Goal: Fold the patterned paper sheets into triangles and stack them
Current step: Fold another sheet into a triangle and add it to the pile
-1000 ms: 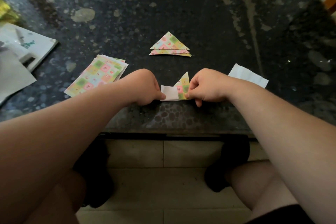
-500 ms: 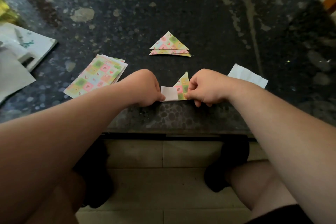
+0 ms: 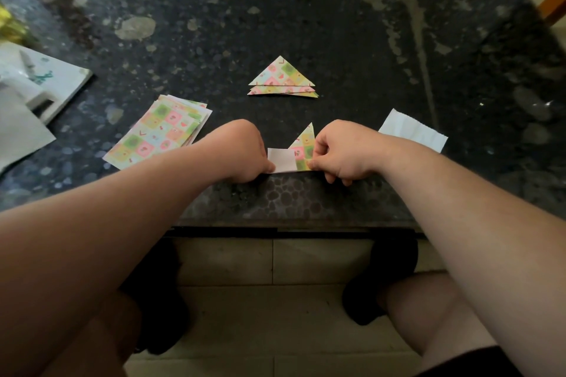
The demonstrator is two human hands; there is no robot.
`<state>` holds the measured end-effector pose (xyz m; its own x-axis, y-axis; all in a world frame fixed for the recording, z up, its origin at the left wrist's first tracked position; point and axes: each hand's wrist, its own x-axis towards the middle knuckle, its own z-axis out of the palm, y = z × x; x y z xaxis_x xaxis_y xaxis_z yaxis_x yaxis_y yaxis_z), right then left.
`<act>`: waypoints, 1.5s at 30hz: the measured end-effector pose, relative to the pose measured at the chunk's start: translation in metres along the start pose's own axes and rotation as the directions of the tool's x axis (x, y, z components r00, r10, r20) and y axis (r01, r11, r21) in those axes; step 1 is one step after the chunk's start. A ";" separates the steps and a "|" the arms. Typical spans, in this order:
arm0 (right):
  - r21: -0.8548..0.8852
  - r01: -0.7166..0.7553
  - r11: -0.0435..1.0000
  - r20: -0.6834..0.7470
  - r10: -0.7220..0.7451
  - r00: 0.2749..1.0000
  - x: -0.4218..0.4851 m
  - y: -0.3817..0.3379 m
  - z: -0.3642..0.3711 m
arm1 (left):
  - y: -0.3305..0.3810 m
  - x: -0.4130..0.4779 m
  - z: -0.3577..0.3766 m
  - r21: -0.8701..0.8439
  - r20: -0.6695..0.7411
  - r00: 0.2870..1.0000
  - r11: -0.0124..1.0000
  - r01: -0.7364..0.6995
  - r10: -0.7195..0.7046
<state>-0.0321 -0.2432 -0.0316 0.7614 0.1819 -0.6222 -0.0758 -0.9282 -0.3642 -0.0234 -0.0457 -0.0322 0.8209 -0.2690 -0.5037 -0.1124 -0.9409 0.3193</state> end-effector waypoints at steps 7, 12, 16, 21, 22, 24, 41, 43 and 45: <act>0.006 -0.006 1.000 0.007 0.006 1.000 -0.001 -0.002 0.002 | 0.002 0.001 -0.003 0.079 -0.056 0.998 0.997 0.023 -0.018; 0.030 -0.025 0.999 -0.004 0.025 1.000 -0.001 -0.003 0.000 | 0.006 -0.009 0.012 0.249 -0.096 0.961 0.941 -0.228 0.258; 0.047 -0.033 0.998 0.000 0.033 0.999 -0.002 -0.003 -0.001 | 0.010 -0.023 0.021 0.481 -0.059 0.911 0.811 -0.332 0.408; 0.053 -0.029 0.998 -0.013 0.030 0.999 0.000 -0.002 0.000 | 0.015 -0.044 0.040 0.576 -0.071 0.872 0.733 -0.361 0.485; 0.048 -0.028 0.998 -0.013 0.029 0.999 0.000 -0.001 0.001 | 0.016 -0.047 0.042 0.572 -0.069 0.874 0.737 -0.360 0.481; 0.039 -0.028 0.999 -0.015 0.028 0.999 -0.001 -0.001 0.002 | 0.018 -0.050 0.044 0.552 -0.067 0.877 0.749 -0.365 0.476; 0.075 -0.038 0.996 -0.034 0.041 0.999 -0.001 0.002 0.000 | 0.024 -0.048 0.066 0.451 -0.166 0.883 0.830 -0.327 0.438; 0.053 -0.093 0.994 -0.007 0.094 0.996 -0.003 0.006 -0.002 | 0.025 -0.050 0.066 0.419 -0.159 0.886 0.842 -0.339 0.435; 0.000 -0.181 0.984 0.036 0.181 0.983 -0.004 0.006 -0.007 | 0.024 -0.050 0.068 0.305 -0.118 0.904 0.881 -0.362 0.412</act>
<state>-0.0316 -0.2521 -0.0265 0.7114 0.0228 -0.7024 -0.2124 -0.9458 -0.2458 -0.1050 -0.0689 -0.0537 0.7614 -0.6064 -0.2290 -0.5669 -0.7943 0.2186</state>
